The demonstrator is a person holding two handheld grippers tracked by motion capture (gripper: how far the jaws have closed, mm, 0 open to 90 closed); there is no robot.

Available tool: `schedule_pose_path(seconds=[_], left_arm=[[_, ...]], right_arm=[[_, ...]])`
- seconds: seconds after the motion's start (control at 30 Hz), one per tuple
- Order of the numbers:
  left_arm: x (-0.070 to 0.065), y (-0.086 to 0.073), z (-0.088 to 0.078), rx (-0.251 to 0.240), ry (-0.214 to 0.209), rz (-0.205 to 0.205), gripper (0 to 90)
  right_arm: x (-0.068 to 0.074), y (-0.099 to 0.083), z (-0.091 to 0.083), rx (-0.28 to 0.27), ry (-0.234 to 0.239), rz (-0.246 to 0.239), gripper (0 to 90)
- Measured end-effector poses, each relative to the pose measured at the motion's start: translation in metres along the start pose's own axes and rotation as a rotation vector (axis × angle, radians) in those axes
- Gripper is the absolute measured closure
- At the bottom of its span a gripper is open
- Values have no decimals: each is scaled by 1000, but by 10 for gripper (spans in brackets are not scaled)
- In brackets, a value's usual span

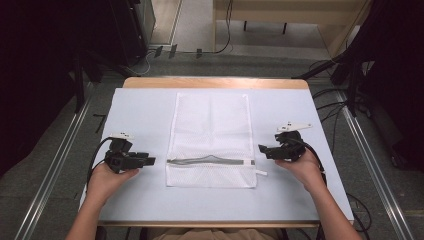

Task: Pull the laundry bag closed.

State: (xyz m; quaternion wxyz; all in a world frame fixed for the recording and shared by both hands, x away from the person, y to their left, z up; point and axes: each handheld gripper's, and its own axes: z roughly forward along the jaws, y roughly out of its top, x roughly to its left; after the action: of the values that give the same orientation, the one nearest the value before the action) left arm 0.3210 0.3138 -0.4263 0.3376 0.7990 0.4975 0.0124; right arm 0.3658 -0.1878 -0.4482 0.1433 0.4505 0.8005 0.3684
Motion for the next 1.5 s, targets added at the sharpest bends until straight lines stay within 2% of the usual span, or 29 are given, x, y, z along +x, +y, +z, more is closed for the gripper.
schedule_pose_path(seconds=[0.03, 0.1, 0.23, 0.33, 0.57, 0.73, 0.93, 1.5], left_arm=[[0, 0, 0, 0, 0, 0, 529], [-1, 0, 1, -12, 28, 15, 504], [3, 1, 2, -28, 13, 4, 410], [5, 1, 1, -51, 5, 8, 363], [5, 2, 2, -40, -8, 17, 365], [3, 7, 4, -45, -35, 13, 366], [2, 11, 7, -42, -35, 28, 365], [1, 18, 13, -37, -42, 17, 370]], right_arm=[[1, 0, 0, 3, -1, -3, 244], [1, 1, 0, 0, 0, -10, 261], [4, 2, 0, -6, 6, -34, 366], [5, 3, 0, 14, 41, -33, 426], [3, 2, -2, 32, 48, 6, 437], [4, 0, -4, 41, 48, 0, 441], [5, -3, -5, 47, 53, 1, 444], [12, -7, -10, 55, 66, -4, 458]])
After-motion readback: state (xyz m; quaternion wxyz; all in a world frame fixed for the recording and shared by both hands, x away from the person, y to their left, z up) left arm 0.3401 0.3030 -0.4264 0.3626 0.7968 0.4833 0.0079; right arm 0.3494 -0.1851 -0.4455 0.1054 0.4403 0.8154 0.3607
